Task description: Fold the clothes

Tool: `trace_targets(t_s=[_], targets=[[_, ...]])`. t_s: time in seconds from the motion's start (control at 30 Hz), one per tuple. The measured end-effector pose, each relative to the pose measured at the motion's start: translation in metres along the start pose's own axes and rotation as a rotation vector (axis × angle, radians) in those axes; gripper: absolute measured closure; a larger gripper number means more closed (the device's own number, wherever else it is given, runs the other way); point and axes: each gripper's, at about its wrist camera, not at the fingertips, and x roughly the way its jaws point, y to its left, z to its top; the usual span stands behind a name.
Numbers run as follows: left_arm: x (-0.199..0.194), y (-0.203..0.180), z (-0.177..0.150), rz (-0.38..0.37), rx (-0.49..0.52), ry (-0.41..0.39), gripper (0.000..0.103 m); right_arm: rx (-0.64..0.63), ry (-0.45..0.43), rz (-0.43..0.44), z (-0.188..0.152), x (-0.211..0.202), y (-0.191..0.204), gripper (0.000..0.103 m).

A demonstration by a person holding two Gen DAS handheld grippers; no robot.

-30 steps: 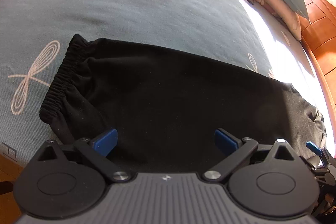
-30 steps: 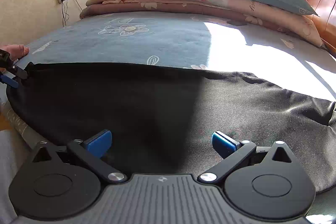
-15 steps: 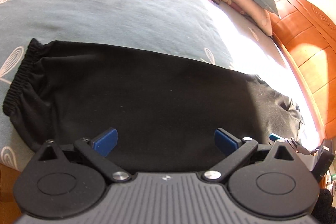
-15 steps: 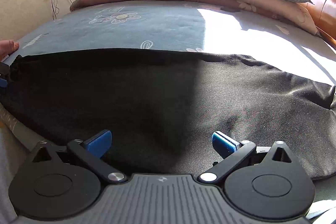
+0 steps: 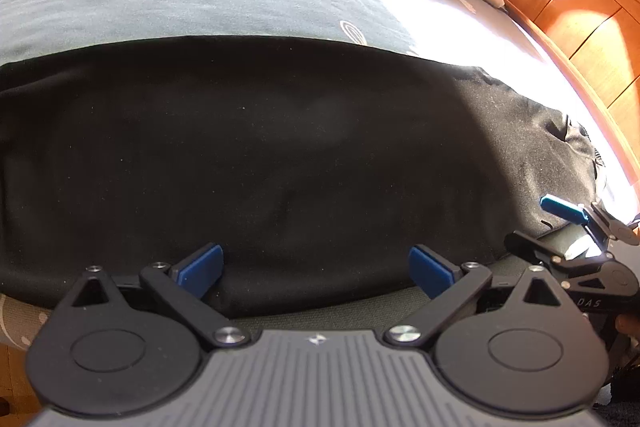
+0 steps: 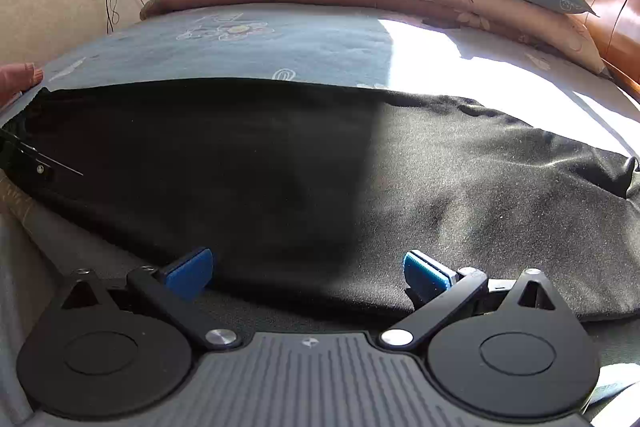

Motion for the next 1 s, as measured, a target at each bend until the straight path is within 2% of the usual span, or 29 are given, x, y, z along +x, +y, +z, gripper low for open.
trace_targets(t_s=[0.03, 0.2, 0.27, 0.37, 0.47, 0.63, 0.7, 0.77, 0.9, 1.0], targets=[[-0.001, 0.001, -0.001, -0.001, -0.005, -0.003, 0.003, 0.015, -0.017, 0.009, 0.002, -0.002, -0.004, 0.000], [-0.003, 0.004, -0.004, -0.003, -0.060, -0.023, 0.001, 0.088, 0.040, 0.036, -0.006, 0.004, -0.017, 0.000], [-0.004, 0.001, -0.006, 0.008, -0.051, -0.029, 0.001, 0.046, 0.046, 0.029, -0.008, 0.001, -0.014, 0.000], [-0.003, -0.004, -0.007, 0.033, -0.044, -0.035, 0.001, -0.003, -0.053, -0.049, -0.007, -0.013, -0.019, 0.000], [-0.002, -0.007, -0.007, 0.050, -0.058, -0.040, 0.001, 0.020, -0.056, -0.129, -0.001, -0.010, -0.041, 0.000], [0.000, -0.006, -0.007, 0.046, -0.067, -0.043, 0.001, 0.156, 0.003, -0.112, -0.016, -0.006, -0.080, 0.000], [0.001, -0.006, -0.007, 0.038, -0.075, -0.048, 0.001, 0.120, 0.006, -0.113, -0.023, -0.010, -0.079, 0.000], [0.002, -0.006, -0.007, 0.033, -0.087, -0.050, 0.001, 0.085, -0.013, -0.124, -0.026, -0.018, -0.077, 0.000], [0.004, -0.006, -0.006, 0.033, -0.104, -0.054, 0.001, 0.105, -0.083, -0.141, -0.025, -0.030, -0.085, 0.000], [0.005, -0.006, -0.007, 0.035, -0.099, -0.054, 0.001, 0.131, -0.080, -0.156, -0.024, -0.029, -0.093, 0.000]])
